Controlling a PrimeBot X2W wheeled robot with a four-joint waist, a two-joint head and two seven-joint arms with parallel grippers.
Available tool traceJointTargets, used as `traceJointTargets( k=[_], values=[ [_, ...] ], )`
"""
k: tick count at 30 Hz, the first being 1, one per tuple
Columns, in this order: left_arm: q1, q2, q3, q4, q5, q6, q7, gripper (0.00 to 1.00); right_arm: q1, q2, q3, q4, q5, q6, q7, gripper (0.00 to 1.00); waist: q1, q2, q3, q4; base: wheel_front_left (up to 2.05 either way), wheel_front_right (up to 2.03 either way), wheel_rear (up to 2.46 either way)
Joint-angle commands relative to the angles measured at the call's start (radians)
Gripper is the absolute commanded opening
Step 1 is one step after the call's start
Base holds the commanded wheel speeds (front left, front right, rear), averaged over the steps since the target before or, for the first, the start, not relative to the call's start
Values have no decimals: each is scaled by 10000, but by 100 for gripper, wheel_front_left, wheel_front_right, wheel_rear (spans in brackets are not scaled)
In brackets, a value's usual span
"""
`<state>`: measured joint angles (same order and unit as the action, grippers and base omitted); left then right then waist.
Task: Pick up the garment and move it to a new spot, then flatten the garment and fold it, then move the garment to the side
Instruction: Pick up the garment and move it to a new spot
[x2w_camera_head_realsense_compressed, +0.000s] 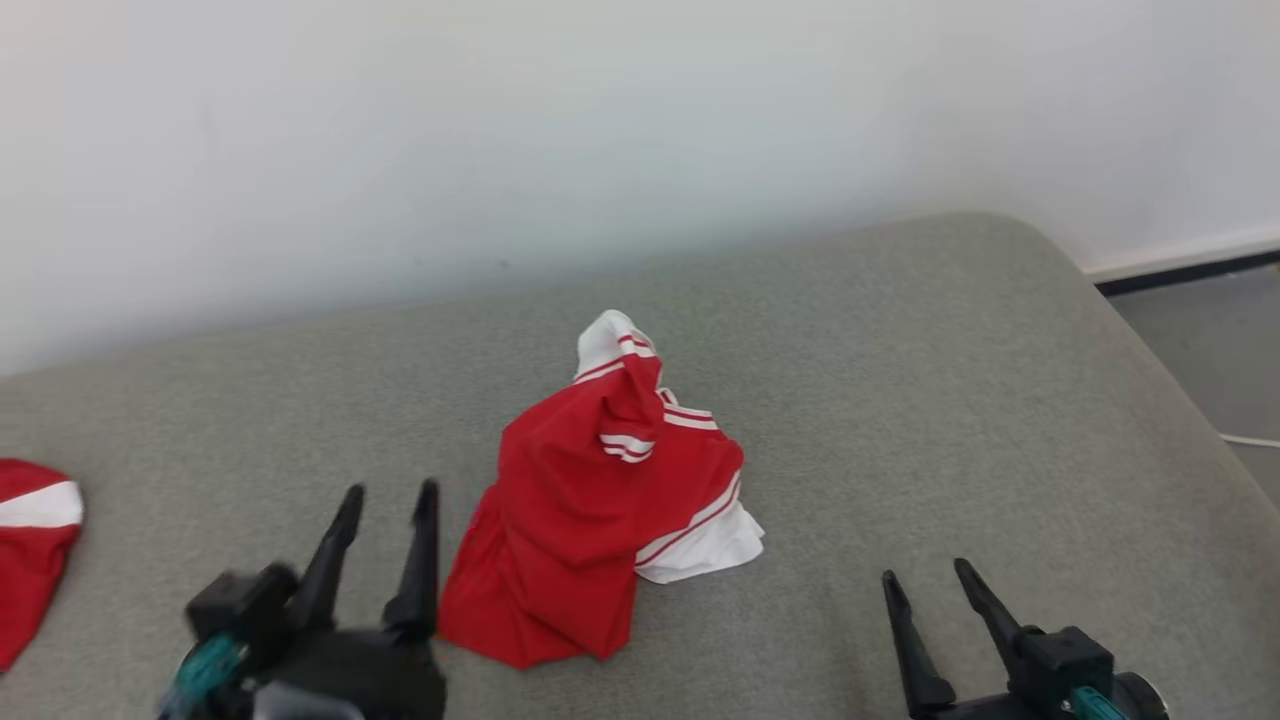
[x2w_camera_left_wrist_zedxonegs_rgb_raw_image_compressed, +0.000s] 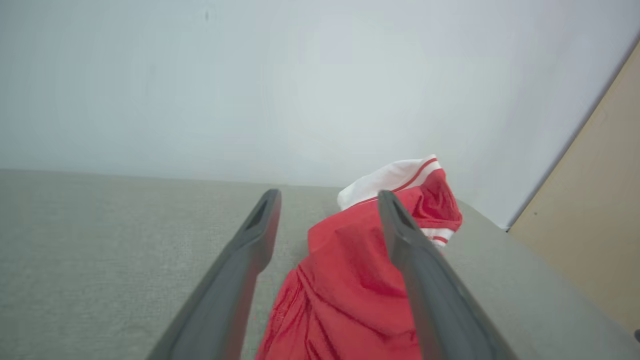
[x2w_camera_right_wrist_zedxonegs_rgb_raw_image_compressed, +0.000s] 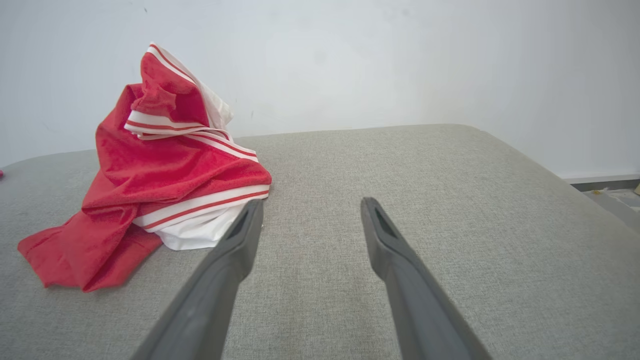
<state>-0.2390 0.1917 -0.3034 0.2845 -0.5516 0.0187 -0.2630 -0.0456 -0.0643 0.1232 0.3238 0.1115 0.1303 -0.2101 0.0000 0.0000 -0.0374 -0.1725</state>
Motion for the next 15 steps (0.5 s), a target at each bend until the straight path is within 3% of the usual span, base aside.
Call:
traceJointTargets(
  k=[1, 6, 15],
  values=[
    [580, 24, 254, -347, 177, 82, -13, 100, 154, -52, -91, -96, -100, 9, 44, 100, 0, 0, -278, 466, 0, 0, 0],
    [2400, 93, 1310, -1422, 775, 158, -16, 100, 408, -82, -497, -458, -222, 9, 227, 100, 0, 0, -379, 909, 0, 0, 0],
    [4184, -85, 2395, -2457, 1657, 36, -18, 100, 728, -38, -631, -635, -281, 9, 303, 100, 0, 0, -430, 1240, 0, 0, 0]
  ],
)
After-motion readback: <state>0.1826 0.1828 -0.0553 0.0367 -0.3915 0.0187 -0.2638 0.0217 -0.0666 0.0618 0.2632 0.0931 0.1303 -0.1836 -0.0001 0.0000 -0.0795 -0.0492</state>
